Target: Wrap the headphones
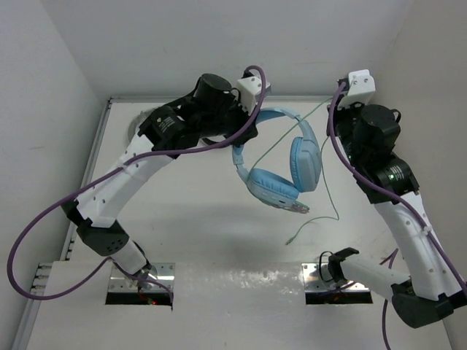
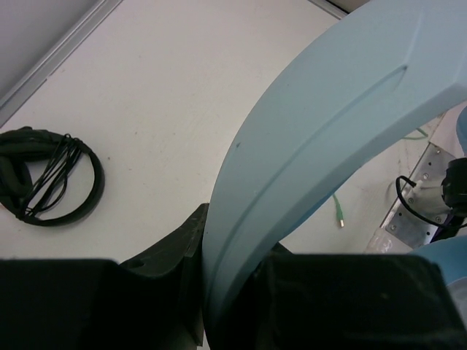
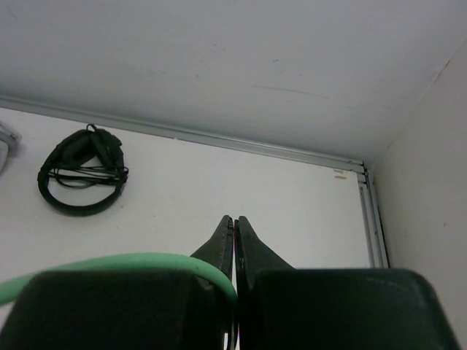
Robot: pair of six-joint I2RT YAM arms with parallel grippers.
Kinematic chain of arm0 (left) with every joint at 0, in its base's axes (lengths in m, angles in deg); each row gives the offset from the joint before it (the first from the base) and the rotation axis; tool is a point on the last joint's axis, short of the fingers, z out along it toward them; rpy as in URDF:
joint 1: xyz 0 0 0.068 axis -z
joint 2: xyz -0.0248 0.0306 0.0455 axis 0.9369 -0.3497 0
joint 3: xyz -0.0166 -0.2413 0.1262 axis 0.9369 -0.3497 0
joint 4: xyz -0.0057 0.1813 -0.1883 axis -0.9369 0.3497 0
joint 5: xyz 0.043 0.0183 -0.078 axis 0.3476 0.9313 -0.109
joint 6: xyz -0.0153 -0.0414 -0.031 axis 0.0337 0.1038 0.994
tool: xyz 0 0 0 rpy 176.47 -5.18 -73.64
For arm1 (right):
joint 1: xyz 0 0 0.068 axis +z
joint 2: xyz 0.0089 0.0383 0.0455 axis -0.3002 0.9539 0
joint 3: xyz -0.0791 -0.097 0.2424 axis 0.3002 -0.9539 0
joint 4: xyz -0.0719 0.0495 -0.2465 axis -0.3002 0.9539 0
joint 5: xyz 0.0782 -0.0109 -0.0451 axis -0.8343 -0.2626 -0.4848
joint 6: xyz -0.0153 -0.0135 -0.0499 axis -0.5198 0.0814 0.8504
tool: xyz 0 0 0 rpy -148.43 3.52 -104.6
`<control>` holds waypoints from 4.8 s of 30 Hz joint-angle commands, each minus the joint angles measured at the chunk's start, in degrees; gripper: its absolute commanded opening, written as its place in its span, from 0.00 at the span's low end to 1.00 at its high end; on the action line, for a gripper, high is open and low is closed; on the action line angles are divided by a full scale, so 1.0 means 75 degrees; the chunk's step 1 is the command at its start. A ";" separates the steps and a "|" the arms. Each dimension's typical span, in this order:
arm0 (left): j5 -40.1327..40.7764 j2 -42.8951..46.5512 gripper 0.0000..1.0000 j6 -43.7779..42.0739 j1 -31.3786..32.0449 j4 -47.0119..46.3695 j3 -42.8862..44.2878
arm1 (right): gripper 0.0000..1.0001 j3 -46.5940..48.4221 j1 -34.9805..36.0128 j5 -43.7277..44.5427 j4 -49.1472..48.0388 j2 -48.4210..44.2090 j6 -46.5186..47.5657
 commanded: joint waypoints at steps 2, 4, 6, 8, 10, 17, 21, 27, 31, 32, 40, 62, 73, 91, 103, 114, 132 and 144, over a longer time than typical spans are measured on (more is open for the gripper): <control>-0.0695 0.0262 0.00 0.0221 0.0038 -0.0448 0.0935 | 0.00 -0.0051 -0.0092 -0.0221 -0.0409 0.0346 -0.0181; -0.1000 0.0192 0.00 0.0326 0.0038 -0.0436 0.1357 | 0.06 -0.0051 -0.0115 -0.0724 -0.0373 0.0686 -0.0227; -0.1212 0.0110 0.00 0.0431 0.0038 -0.0482 0.1789 | 0.24 -0.0202 -0.0115 -0.1436 -0.0629 0.1001 -0.0344; -0.1283 0.0052 0.00 0.0502 0.0038 -0.0599 0.2118 | 0.42 -0.0634 -0.0115 -0.2129 -0.1004 0.1132 -0.0508; -0.1248 -0.0007 0.00 0.0806 0.0026 -0.0658 0.2597 | 0.52 -0.1056 -0.0115 -0.2985 -0.1870 0.1272 -0.0916; -0.1330 -0.0148 0.00 0.1029 0.0026 -0.0834 0.3175 | 0.60 -0.3084 -0.0104 -0.3925 -0.5550 0.2185 -0.2312; -0.1365 -0.0171 0.00 0.1205 0.0026 -0.0986 0.3268 | 0.59 -0.3086 -0.0092 -0.4101 -0.7015 0.3099 -0.3178; -0.0944 -0.0370 0.00 0.1346 0.0026 -0.1162 0.3771 | 0.60 -0.2899 -0.0080 -0.3328 -0.7580 0.4377 -0.4011; -0.0570 -0.0441 0.00 0.1416 0.0014 -0.1221 0.3808 | 0.51 -0.2746 0.0013 -0.2965 -0.7557 0.4917 -0.4212; -0.0464 -0.0453 0.00 0.1440 0.0003 -0.1209 0.3808 | 0.46 -0.2781 0.0037 -0.2906 -0.7685 0.4964 -0.4247; 0.2779 -0.0721 0.00 0.2435 -0.0067 -0.1081 0.4228 | 0.00 -0.3891 0.0621 -0.2122 -0.8270 0.4286 -0.4038; 0.5795 -0.1191 0.00 0.0785 -0.1029 -0.3131 0.3796 | 0.00 -0.5980 0.4666 0.0504 -0.4722 0.0383 -0.0814; 0.6322 -0.1168 0.00 -0.0481 -0.1052 -0.4478 0.2333 | 0.00 -0.4389 0.5836 0.0446 -0.3457 0.0453 -0.0134; 0.4637 0.0085 0.00 -0.3892 -0.1064 -0.6109 -0.3210 | 0.00 -0.1763 0.5908 0.3960 -0.3912 -0.1762 0.3274; 0.2597 0.1363 0.00 -0.3833 -0.0830 -0.3778 -0.3529 | 0.00 -0.1809 0.5721 0.4969 -0.4627 -0.1295 0.6042; 0.2396 0.2852 0.00 -0.3319 -0.0537 -0.2779 -0.3821 | 0.00 -0.0555 0.1599 0.1469 -0.2061 0.0487 0.2657; 0.0852 0.1753 0.00 -0.0569 -0.0431 -0.1470 -0.1047 | 0.07 -0.1129 -0.0783 -0.4310 -0.3278 0.1623 -0.1079; -0.0427 0.0428 0.00 0.2095 -0.0571 -0.1115 0.1133 | 0.22 -0.3508 0.0223 -0.6271 -0.9057 0.2843 -0.4927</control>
